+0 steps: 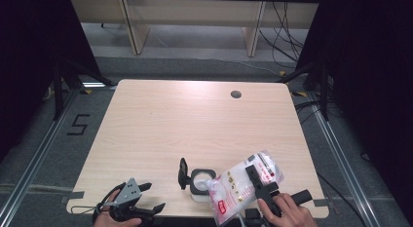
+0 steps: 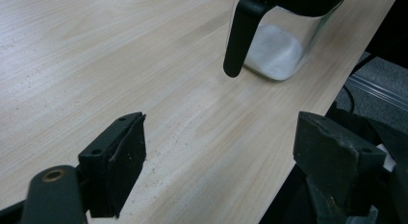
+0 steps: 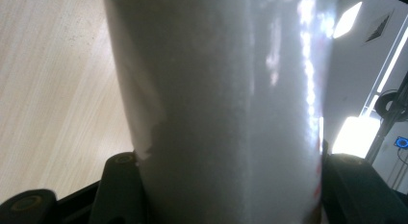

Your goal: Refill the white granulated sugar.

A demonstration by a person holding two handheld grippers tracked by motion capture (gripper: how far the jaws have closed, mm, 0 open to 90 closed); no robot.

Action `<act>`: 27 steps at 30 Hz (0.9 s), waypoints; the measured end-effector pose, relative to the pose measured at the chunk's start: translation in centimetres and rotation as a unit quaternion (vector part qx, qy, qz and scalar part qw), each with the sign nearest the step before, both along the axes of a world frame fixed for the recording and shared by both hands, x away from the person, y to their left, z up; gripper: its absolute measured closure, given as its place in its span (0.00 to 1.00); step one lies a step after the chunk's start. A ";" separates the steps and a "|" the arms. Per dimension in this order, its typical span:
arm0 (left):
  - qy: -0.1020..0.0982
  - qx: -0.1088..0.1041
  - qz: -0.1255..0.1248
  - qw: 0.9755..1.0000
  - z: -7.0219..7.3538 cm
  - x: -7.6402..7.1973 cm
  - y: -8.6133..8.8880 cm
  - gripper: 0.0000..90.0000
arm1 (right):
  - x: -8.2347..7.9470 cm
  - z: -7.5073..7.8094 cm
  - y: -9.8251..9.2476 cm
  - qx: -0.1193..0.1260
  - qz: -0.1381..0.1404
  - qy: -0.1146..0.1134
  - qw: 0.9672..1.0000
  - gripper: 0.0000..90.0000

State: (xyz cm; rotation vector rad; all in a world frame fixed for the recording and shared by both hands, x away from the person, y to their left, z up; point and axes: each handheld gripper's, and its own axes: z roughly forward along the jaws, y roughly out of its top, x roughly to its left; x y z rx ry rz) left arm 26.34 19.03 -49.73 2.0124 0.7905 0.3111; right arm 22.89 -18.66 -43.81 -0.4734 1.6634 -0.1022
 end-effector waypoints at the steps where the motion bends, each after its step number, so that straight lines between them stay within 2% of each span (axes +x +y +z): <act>1: -0.001 0.008 -0.002 1.000 0.0 0.1 0.1 0.20 | 0.2 0.2 0.1 -0.012 0.024 -0.012 1.000 0.53; 2: -0.002 0.012 -0.003 1.000 0.0 0.0 0.1 0.20 | 0.1 0.3 0.1 -0.016 0.009 -0.002 1.000 0.53; 3: -0.003 0.010 -0.005 1.000 0.0 0.0 0.1 0.20 | 0.2 0.2 0.1 -0.010 0.021 -0.010 1.000 0.53; 5: 0.001 0.000 0.000 1.000 0.0 0.0 0.0 0.20 | 0.1 0.3 0.1 -0.015 0.010 -0.002 1.000 0.53; 6: 0.000 0.000 -0.001 1.000 0.0 0.0 0.0 0.20 | 0.1 0.3 0.0 -0.009 0.004 0.001 1.000 0.53; 7: -0.001 0.011 -0.004 1.000 0.0 0.1 0.1 0.20 | 0.1 0.1 -0.1 0.005 0.008 0.002 1.000 0.53; 8: -0.002 0.012 -0.003 1.000 0.0 0.0 0.1 0.20 | 0.1 0.2 -0.1 -0.002 0.001 0.007 1.000 0.53; 10: -0.011 0.019 -0.013 1.000 0.0 0.2 0.3 0.20 | 0.2 0.3 -0.1 -0.003 0.007 0.008 1.000 0.53; 11: 0.000 0.010 -0.002 1.000 0.0 0.0 0.2 0.20 | 0.2 0.3 -0.1 0.000 0.008 0.010 1.000 0.53; 12: -0.010 0.013 -0.011 1.000 0.0 0.3 0.2 0.20 | 0.2 0.3 -0.2 0.007 0.004 0.017 1.000 0.53; 14: -0.007 0.015 -0.008 1.000 -0.1 0.2 0.2 0.20 | 0.3 0.3 -0.4 0.006 0.010 0.016 1.000 0.53; 15: -0.010 0.014 -0.007 1.000 -0.1 0.2 0.2 0.20 | 0.4 0.5 -0.3 -0.008 0.015 0.011 1.000 0.53; 16: -0.009 0.014 -0.010 1.000 0.0 0.2 0.3 0.20 | 0.3 0.3 -0.3 0.008 0.003 0.015 1.000 0.53; 17: 0.000 0.008 -0.003 1.000 0.0 0.1 0.2 0.20 | 0.3 0.3 -0.3 0.010 0.003 0.017 1.000 0.53; 18: -0.009 0.013 -0.010 1.000 0.1 0.2 0.2 0.20 | 0.3 0.3 -0.4 0.011 0.001 0.020 1.000 0.53; 19: -0.009 0.014 -0.010 1.000 0.1 0.2 0.3 0.20 | 0.2 0.2 -0.5 0.019 -0.006 0.022 1.000 0.53; 20: -0.010 0.018 -0.011 1.000 0.1 0.2 0.3 0.20 | 0.3 0.2 -0.4 0.015 -0.002 0.020 1.000 0.53; 21: 0.000 0.010 -0.004 1.000 0.0 0.0 0.2 0.20 | 0.3 0.2 -0.4 0.014 -0.003 0.022 1.000 0.53; 22: -0.002 0.016 -0.003 1.000 0.1 0.1 0.2 0.20 | 0.4 0.3 -0.4 0.001 0.008 0.017 1.000 0.53; 23: -0.009 0.020 -0.009 1.000 0.1 0.2 0.3 0.20 | 0.2 0.1 -0.5 0.017 -0.002 0.022 1.000 0.53; 24: -0.001 0.002 -0.001 1.000 0.0 0.0 0.0 0.20 | 0.2 0.0 -0.5 0.022 -0.001 0.023 0.999 0.53; 25: -0.001 0.013 -0.004 1.000 0.0 0.0 0.1 0.20 | 0.2 0.1 -0.5 0.022 -0.003 0.025 0.999 0.53; 26: -0.008 0.019 -0.012 1.000 0.0 0.1 0.2 0.20 | 0.3 0.2 -0.3 0.011 0.006 0.021 1.000 0.53; 27: -0.010 0.019 -0.013 1.000 0.0 0.2 0.2 0.20 | 0.3 0.3 -0.3 0.013 0.007 0.021 1.000 0.53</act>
